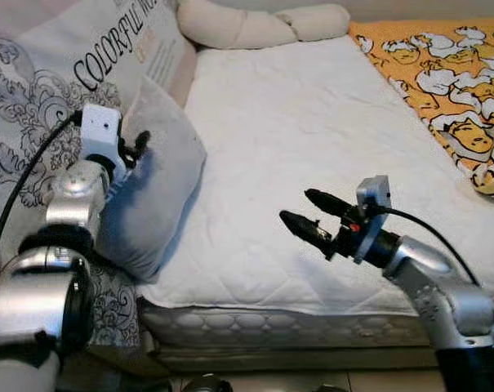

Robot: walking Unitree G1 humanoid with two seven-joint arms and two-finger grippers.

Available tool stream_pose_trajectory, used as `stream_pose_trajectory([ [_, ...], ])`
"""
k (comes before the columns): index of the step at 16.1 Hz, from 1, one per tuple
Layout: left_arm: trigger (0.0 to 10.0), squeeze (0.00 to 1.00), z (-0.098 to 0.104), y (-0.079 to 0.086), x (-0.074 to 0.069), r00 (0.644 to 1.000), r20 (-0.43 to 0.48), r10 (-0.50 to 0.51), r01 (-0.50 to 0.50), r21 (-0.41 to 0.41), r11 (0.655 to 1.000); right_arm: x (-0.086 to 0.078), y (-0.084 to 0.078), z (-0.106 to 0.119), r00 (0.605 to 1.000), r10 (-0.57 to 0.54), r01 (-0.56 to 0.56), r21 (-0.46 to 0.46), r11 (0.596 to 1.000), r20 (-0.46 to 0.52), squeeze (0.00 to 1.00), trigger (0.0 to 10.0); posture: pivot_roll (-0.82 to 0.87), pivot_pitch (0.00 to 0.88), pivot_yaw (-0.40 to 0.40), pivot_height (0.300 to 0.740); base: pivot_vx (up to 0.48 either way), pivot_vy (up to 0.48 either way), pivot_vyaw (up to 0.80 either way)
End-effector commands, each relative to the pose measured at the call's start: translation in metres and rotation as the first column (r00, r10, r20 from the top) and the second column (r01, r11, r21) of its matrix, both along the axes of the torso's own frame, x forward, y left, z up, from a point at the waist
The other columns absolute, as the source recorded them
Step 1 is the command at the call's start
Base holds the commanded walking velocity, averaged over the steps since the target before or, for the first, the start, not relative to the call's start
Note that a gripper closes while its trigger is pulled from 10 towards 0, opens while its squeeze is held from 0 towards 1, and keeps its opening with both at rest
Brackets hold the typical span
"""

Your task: Clean up the room

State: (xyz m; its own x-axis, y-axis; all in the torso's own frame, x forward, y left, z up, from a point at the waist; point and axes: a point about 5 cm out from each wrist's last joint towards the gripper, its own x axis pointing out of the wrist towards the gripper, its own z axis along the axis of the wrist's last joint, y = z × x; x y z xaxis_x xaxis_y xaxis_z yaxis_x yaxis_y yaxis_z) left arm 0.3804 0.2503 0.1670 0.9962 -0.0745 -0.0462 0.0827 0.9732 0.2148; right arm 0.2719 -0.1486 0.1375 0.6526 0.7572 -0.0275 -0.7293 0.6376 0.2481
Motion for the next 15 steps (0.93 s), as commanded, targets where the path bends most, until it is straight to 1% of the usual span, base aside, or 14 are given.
stream_pose_trajectory([
  [1,10.0,1.0,0.01,-0.003,-0.002,0.997,0.076,-0.022,0.024,-0.023,0.999,0.001,-0.001,0.006,0.996,-0.076,0.076,0.013,0.997,0.042,1.0,10.0,-0.13,0.0,0.092,0.74,0.0,0.0,0.0],
  [2,10.0,1.0,0.01,-0.009,-0.006,0.993,0.108,-0.041,0.045,-0.037,0.998,0.003,-0.001,0.007,0.987,-0.151,0.15,0.031,0.988,0.05,1.0,10.0,-0.13,0.0,0.093,0.74,0.0,0.0,0.0],
  [3,10.0,1.0,0.008,-0.018,-0.011,0.99,0.128,-0.061,0.066,-0.038,0.997,0.004,-0.002,0.005,0.979,-0.203,0.202,0.043,0.978,0.029,1.0,10.0,-0.12,0.0,0.087,0.74,0.0,0.0,0.0],
  [4,10.0,1.0,0.008,-0.02,-0.013,0.989,0.133,-0.066,0.072,-0.038,0.997,0.004,-0.002,0.004,0.976,-0.216,0.214,0.045,0.976,0.025,1.0,10.0,-0.12,0.0,0.087,0.74,0.0,0.0,0.0],
  [5,10.0,1.0,0.005,-0.04,-0.024,0.984,0.153,-0.096,0.11,-0.084,0.99,0.007,-0.008,0.002,0.935,-0.353,0.35,0.067,0.934,0.038,1.0,10.0,-0.11,0.0,0.074,0.74,0.0,-0.368,0.0],
  [6,10.0,1.0,0.001,-0.058,-0.036,0.98,0.158,-0.119,0.14,-0.127,0.982,0.009,-0.013,0.0,0.881,-0.471,0.468,0.084,0.88,0.03,1.0,10.0,-0.1,0.0,0.072,0.74,0.0,-0.416,0.0],
  [7,10.0,1.0,-0.006,-0.067,-0.044,0.983,0.141,-0.121,0.144,-0.164,0.976,0.008,-0.014,-0.004,0.857,-0.516,0.514,0.068,0.855,0.013,1.0,10.0,-0.1,0.0,0.075,0.74,0.0,-0.416,0.0],
  [8,10.0,1.0,-0.015,-0.073,-0.052,0.987,0.111,-0.117,0.137,-0.198,0.97,0.007,-0.015,-0.008,0.832,-0.554,0.553,0.051,0.832,0.015,1.0,10.0,-0.09,0.0,0.064,0.74,0.0,-0.42,0.0],
  [9,10.0,1.0,-0.019,-0.075,-0.057,0.989,0.094,-0.114,0.131,-0.197,0.972,0.006,-0.016,-0.01,0.818,-0.575,0.574,0.04,0.818,0.01,1.0,10.0,-0.08,0.0,0.055,0.74,0.0,-0.416,0.0],
  [10,10.0,1.0,-0.022,-0.076,-0.064,0.991,0.076,-0.113,0.125,-0.175,0.977,0.006,-0.015,-0.012,0.8,-0.599,0.599,0.023,0.8,0.005,1.0,10.0,-0.07,0.0,0.043,0.74,0.0,-0.42,0.0],
  [11,10.0,1.0,-0.026,-0.074,-0.069,0.993,0.061,-0.1,0.109,-0.163,0.981,0.007,-0.013,-0.015,0.797,-0.603,0.604,-0.01,0.797,0.009,1.0,10.0,-0.08,0.0,0.049,0.74,0.0,-0.416,0.0],
  [13,10.0,1.0,-0.037,-0.068,-0.078,0.999,0.006,-0.046,0.046,-0.153,0.987,0.007,-0.013,-0.023,0.785,-0.617,0.62,-0.089,0.78,0.059,1.0,10.0,-0.07,0.0,0.053,0.74,0.0,-0.418,0.0],
  [14,10.0,1.0,-0.04,-0.068,-0.08,1.0,-0.018,-0.02,0.016,-0.177,0.984,0.01,-0.015,-0.024,0.773,-0.631,0.635,-0.112,0.765,0.072,1.0,10.0,-0.06,0.0,0.046,0.74,0.0,-0.416,0.0],
  [15,10.0,1.0,-0.039,-0.068,-0.081,1.0,-0.024,-0.014,0.01,-0.182,0.983,0.011,-0.015,-0.023,0.765,-0.639,0.643,-0.114,0.757,0.077,1.0,10.0,-0.06,0.0,0.046,0.74,0.0,-0.412,0.0],
])
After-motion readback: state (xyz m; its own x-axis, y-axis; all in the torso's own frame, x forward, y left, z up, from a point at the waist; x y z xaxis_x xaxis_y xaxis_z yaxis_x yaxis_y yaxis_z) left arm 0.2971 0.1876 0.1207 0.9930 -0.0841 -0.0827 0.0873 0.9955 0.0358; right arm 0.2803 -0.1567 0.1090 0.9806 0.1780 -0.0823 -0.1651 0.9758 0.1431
